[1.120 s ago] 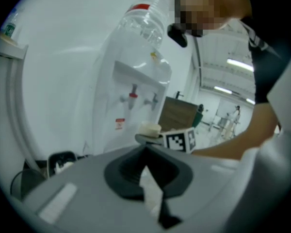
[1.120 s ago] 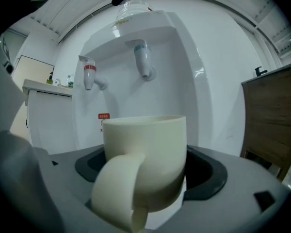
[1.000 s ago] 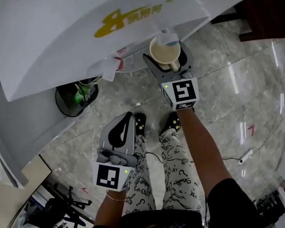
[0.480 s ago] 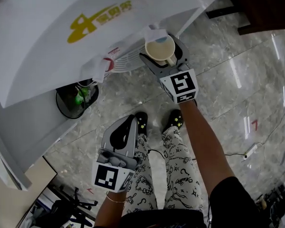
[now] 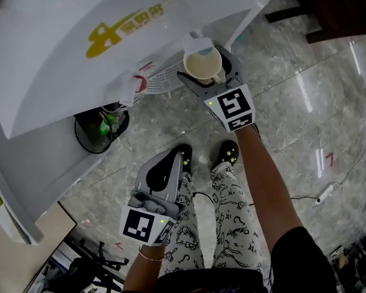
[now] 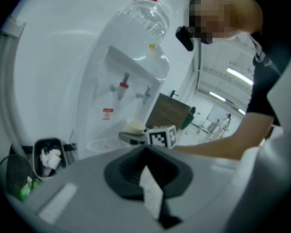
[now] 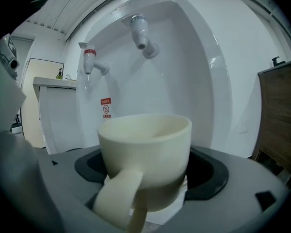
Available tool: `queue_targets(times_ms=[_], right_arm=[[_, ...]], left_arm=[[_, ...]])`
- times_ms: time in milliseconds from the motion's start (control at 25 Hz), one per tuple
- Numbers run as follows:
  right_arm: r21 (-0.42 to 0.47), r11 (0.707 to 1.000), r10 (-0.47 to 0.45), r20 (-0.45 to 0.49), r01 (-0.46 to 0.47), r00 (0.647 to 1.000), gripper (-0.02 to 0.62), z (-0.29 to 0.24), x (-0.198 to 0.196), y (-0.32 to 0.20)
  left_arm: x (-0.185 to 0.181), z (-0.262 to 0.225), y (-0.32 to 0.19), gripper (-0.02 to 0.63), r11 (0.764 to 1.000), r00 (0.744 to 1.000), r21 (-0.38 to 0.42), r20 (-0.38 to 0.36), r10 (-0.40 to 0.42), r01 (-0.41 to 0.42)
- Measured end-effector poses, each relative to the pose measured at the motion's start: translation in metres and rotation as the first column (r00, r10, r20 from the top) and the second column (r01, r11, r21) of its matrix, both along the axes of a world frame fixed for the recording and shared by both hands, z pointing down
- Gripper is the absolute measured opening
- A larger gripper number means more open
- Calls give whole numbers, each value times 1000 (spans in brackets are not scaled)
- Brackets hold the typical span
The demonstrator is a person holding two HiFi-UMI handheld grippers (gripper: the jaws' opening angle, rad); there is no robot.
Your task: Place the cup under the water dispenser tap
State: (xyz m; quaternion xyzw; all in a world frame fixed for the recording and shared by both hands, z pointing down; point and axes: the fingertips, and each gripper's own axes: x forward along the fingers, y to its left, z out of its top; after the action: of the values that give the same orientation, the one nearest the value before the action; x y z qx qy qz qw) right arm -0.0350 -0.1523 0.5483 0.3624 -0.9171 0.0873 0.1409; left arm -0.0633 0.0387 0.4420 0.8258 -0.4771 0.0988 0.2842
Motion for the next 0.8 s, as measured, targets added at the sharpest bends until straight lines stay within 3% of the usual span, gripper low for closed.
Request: queue_targets(times_ms=[200,520,680,800], right_arm=[[-20,999,38,87,-36,995,425,-10,3,-1],[45,998,40,112,-45,993,425,-36,6,5],[125,988,78,104,-91,992,425,-73,25,20],[77,984,148,140,-159,979,425,-103,54,53]], left_arm=[[1,-3,0,-12,1000,1000,0,-25,-2,2],[9,-11,1,-12,1000,999,18,-49,16,-15],[5,-24,0,-12,998,999,55,-40,6,-4],[-2,-45,2,-12,998,1000,70,-24,-8,10]])
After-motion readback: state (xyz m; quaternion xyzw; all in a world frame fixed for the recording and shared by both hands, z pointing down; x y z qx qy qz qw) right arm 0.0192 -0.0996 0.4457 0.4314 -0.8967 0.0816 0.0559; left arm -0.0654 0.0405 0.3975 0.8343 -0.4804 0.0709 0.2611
